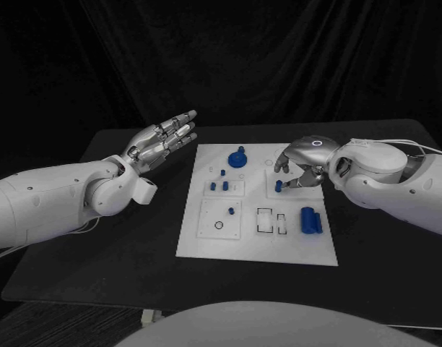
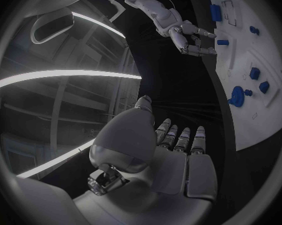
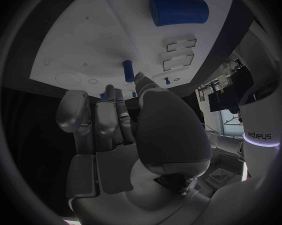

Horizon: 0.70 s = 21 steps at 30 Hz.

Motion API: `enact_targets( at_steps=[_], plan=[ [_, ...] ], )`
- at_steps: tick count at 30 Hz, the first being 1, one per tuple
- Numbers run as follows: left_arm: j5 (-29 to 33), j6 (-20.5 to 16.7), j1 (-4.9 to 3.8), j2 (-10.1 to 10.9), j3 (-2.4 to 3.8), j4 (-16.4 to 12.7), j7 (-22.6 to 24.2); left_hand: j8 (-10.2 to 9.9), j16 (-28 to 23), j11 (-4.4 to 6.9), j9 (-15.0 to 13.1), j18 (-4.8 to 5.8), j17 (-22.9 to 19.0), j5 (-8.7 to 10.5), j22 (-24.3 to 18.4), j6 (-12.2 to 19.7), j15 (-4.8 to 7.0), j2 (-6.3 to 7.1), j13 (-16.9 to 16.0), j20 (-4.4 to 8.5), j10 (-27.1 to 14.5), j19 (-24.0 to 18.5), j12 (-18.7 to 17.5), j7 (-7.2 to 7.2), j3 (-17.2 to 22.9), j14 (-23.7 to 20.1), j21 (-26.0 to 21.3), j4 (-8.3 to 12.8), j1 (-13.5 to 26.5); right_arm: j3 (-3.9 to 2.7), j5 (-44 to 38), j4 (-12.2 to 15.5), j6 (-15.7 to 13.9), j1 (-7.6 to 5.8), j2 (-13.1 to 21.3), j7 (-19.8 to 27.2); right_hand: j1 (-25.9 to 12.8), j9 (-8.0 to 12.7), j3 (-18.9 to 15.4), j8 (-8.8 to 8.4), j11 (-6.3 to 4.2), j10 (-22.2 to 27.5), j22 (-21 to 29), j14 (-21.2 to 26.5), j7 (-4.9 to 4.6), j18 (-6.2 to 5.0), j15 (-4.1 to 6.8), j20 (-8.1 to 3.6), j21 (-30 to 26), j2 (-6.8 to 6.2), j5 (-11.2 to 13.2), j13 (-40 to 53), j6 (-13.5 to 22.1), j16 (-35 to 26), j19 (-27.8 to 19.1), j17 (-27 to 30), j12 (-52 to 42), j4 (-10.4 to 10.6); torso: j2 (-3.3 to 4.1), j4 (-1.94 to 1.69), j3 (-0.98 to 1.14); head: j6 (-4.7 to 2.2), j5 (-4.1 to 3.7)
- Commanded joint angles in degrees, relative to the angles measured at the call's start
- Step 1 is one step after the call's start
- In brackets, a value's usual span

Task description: Assemble the parts on the task board

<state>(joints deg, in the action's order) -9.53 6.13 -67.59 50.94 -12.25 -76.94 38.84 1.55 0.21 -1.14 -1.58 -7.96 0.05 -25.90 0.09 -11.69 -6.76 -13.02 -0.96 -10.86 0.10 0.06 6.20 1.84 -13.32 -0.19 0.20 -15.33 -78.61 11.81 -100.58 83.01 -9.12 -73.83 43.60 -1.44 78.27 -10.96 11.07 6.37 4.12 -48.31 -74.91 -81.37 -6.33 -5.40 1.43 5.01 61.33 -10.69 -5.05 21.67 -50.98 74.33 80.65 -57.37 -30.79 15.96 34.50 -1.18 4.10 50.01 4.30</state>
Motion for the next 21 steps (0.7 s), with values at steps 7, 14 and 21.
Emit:
enact_targets(
  at_steps=[7, 14, 21],
  plan=[
    [0.5, 0.0, 0.06, 0.0, 0.06, -0.1, 3.5, 0.3, -0.2, -0.21, -0.1, -0.19, 0.0, -0.22, -0.1, -0.3, -0.14, 0.22, -0.1, -0.17, 0.1, -0.1, 0.2, 0.01, -0.1, 0.2, -0.2, -0.5, -0.3, -0.04, -0.6, -0.6, 2.7, 0.67, -0.6, -0.4, 0.1, -0.1, -0.4, -0.02, -0.01, 0.7, -7.8, 0.5, -0.03, -0.13, -0.14, -0.15, -0.4, 0.07, 0.5, -0.1, 0.1, -0.4, -0.5, 0.2, 0.1, 0.1, 0.01, 0.02, -0.02, -0.01, -0.12],
    [0.5, 0.3, 0.07, -0.1, 0.06, -0.1, 3.3, 0.3, -0.2, -0.39, -0.1, -0.21, 0.0, -0.35, -0.1, -0.3, -0.09, 0.05, -0.1, -0.15, 0.1, -0.1, 0.3, 0.00, 0.0, 0.2, -0.2, -0.6, -0.4, -0.04, -0.3, -1.1, 2.8, 1.37, -1.2, 0.3, 3.9, -0.9, 1.6, 0.91, 0.13, 0.3, -7.8, 0.8, 0.22, -0.09, -0.08, -0.16, -0.5, 0.79, -14.5, -0.8, -1.4, -0.4, -0.6, 0.3, 0.5, -1.6, 0.01, 0.02, 0.01, -0.01, -0.03],
    [0.5, 0.4, 0.08, 0.0, 0.06, -0.1, 3.1, 0.3, -0.2, -0.54, -0.1, -0.25, 0.0, -0.56, -0.1, -0.2, -0.05, 0.01, -0.1, -0.16, 0.1, -0.1, 0.4, 0.01, 0.1, 0.2, -0.2, -0.5, -0.7, -0.04, 0.1, -1.8, 1.8, 2.21, -1.8, 1.0, 5.0, -1.8, 4.4, 1.43, 0.07, -1.1, -7.8, 0.9, 0.43, -0.13, -0.32, -0.10, -0.6, 0.03, -21.6, -1.9, -2.2, -0.5, -0.6, 0.6, 1.4, -2.2, 0.03, 0.02, -0.03, -0.01, 0.10]
  ],
)
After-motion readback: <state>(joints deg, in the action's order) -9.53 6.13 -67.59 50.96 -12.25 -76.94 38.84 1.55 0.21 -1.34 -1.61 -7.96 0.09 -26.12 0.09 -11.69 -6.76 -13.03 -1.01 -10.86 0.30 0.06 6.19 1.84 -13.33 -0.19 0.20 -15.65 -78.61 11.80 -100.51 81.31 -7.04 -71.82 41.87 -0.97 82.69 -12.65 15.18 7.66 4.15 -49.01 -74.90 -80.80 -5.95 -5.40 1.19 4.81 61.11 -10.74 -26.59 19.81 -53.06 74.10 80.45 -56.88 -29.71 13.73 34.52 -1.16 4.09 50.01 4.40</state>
